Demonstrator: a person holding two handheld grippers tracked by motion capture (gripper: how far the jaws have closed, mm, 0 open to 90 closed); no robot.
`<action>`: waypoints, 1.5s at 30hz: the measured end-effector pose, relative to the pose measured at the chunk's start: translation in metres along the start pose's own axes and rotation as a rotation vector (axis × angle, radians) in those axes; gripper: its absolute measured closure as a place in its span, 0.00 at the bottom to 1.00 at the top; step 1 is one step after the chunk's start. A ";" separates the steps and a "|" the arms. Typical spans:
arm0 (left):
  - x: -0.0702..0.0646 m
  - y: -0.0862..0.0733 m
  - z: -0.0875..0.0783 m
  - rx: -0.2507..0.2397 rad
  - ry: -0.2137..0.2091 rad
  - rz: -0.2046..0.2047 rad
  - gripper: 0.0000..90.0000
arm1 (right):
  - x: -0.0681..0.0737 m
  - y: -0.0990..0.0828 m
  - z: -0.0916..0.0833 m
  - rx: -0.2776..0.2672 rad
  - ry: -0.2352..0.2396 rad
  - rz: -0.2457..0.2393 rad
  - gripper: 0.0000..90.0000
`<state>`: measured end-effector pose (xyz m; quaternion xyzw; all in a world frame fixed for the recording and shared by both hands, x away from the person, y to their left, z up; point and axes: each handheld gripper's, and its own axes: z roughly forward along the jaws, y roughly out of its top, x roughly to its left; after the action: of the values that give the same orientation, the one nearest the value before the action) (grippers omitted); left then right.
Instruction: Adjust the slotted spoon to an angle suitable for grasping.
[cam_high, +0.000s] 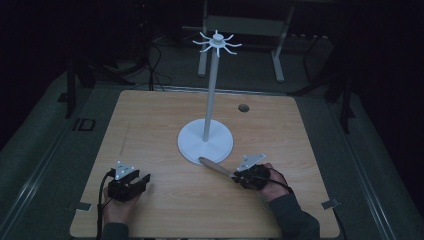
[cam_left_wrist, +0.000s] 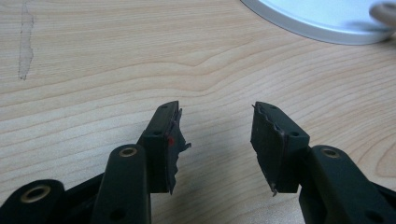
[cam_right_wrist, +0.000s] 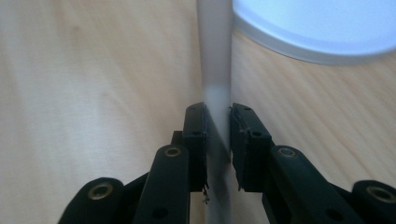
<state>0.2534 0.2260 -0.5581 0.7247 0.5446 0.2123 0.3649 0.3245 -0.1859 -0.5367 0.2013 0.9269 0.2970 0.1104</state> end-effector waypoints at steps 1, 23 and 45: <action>0.000 0.000 0.000 0.000 0.000 0.000 0.58 | 0.000 0.000 0.000 0.000 0.000 0.000 0.85; 0.001 0.000 0.002 0.001 -0.004 -0.003 0.58 | -0.018 0.020 0.012 0.164 -0.018 0.084 0.82; 0.000 0.000 0.004 0.010 -0.006 0.002 0.58 | -0.026 0.035 0.028 0.255 0.026 0.116 0.80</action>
<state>0.2569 0.2248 -0.5606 0.7279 0.5437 0.2076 0.3626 0.3677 -0.1569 -0.5362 0.2630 0.9453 0.1853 0.0544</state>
